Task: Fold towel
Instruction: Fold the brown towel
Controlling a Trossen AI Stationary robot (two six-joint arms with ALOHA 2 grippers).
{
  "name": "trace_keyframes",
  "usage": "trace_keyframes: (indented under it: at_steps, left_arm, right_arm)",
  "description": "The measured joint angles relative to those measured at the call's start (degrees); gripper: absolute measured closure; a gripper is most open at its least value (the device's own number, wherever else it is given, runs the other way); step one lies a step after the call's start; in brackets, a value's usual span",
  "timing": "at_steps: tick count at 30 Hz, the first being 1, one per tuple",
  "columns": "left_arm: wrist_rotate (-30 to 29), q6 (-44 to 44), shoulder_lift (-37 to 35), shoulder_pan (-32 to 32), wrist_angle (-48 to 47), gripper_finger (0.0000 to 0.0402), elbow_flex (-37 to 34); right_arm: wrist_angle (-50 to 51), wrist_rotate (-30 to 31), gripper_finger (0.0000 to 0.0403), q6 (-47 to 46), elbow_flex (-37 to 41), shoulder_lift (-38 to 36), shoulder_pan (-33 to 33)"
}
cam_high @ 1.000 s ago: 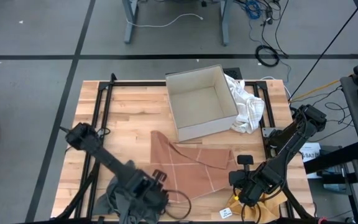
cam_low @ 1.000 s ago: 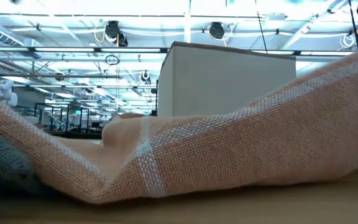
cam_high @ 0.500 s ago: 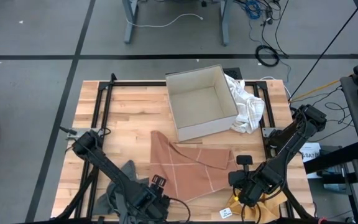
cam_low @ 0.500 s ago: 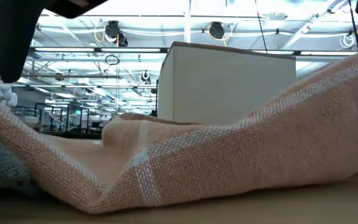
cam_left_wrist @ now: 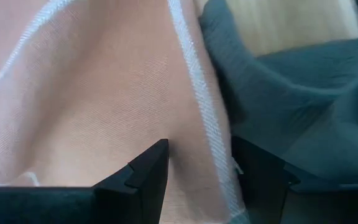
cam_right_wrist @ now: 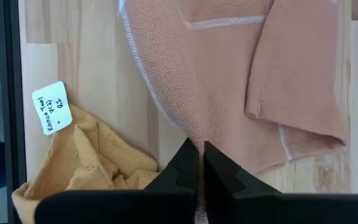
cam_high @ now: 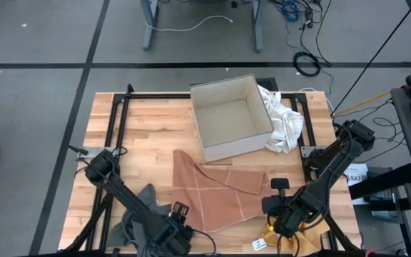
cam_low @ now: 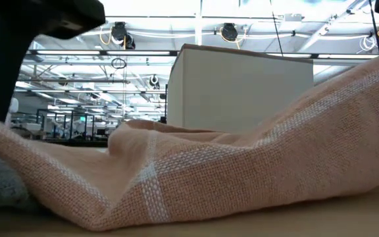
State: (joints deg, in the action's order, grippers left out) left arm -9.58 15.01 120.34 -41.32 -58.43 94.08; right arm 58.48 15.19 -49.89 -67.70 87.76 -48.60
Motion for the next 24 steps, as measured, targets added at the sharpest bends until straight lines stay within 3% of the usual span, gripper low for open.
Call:
trace_keyframes:
  at_steps: [6,15,20,24]
  left_arm:
    - [-4.75,-0.94,0.2,0.32,-0.02,0.0253,0.14]
    - [-7.63,-4.97,-0.28,0.3,-3.15,0.039,0.26]
    - [-15.62,-4.83,-3.71,0.3,-10.41,0.0397,0.41]
    - [-26.66,-1.6,-8.62,0.3,-19.22,0.0398,3.2]
  right_arm:
    - [0.0,0.01,0.0403,0.0,0.0,0.0,-0.01]
    - [0.04,-0.4,0.0403,-0.02,0.0,-0.01,-0.05]
    - [0.07,-0.49,0.0403,2.35,0.0,-0.02,-0.04]
    - [0.08,-0.49,0.0403,4.56,0.0,-0.26,-0.04]
